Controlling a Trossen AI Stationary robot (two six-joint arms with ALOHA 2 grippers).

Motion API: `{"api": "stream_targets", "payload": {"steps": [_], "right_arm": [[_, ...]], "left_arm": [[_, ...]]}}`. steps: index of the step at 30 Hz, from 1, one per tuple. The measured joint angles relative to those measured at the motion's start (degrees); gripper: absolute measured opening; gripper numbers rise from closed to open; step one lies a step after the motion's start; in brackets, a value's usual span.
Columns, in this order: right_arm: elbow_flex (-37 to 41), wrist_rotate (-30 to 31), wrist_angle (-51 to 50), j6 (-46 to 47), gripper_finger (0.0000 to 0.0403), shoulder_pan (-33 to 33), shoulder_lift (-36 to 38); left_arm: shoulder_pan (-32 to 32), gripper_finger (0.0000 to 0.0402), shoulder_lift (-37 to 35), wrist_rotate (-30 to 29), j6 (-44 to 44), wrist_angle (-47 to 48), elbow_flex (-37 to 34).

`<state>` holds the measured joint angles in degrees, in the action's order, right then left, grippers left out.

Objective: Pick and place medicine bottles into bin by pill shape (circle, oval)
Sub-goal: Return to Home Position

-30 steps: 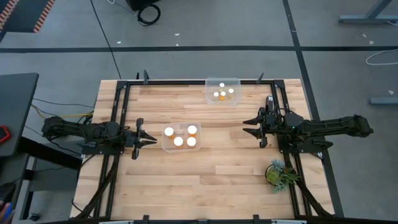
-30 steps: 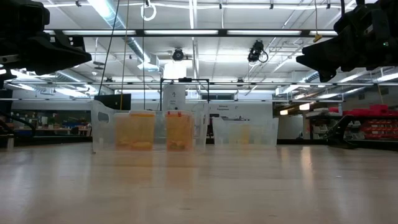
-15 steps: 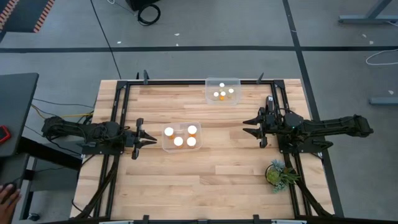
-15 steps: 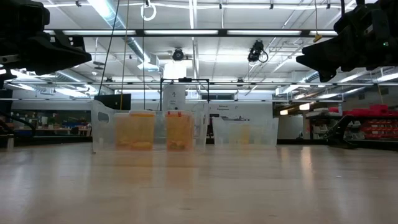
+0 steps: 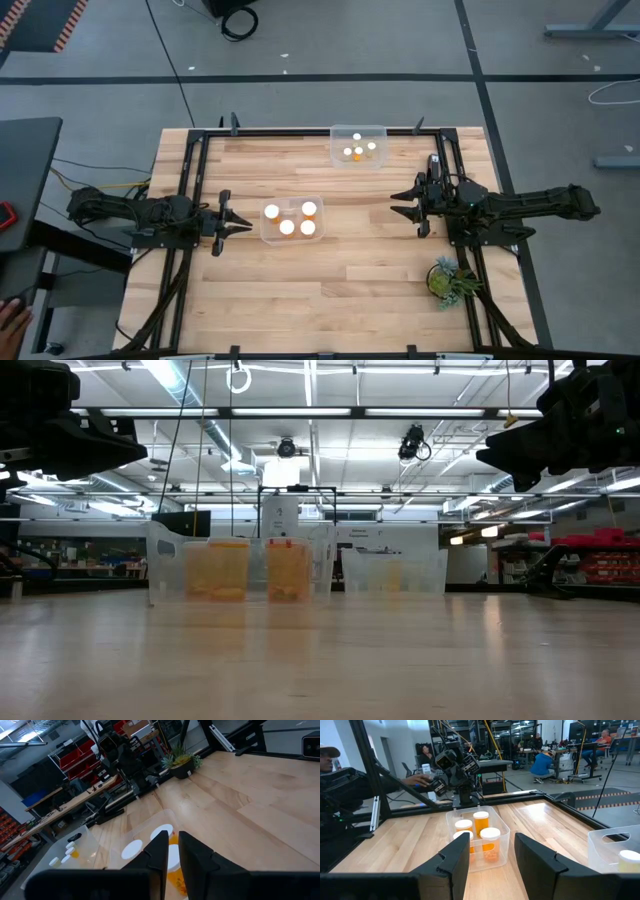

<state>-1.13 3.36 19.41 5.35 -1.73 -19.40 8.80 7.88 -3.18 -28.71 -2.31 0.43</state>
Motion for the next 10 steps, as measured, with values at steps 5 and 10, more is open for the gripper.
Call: {"api": "stream_targets", "payload": {"steps": [5,10], "right_arm": [[0.0,0.0,0.0,0.0,0.0162,0.0,0.0],[0.0,0.0,0.0,0.0,0.0162,0.0,0.0]], "left_arm": [[0.0,0.0056,0.0,0.0,0.0,0.0,0.0],[0.0,0.0061,0.0,0.0,0.0,0.0,0.0]]}}
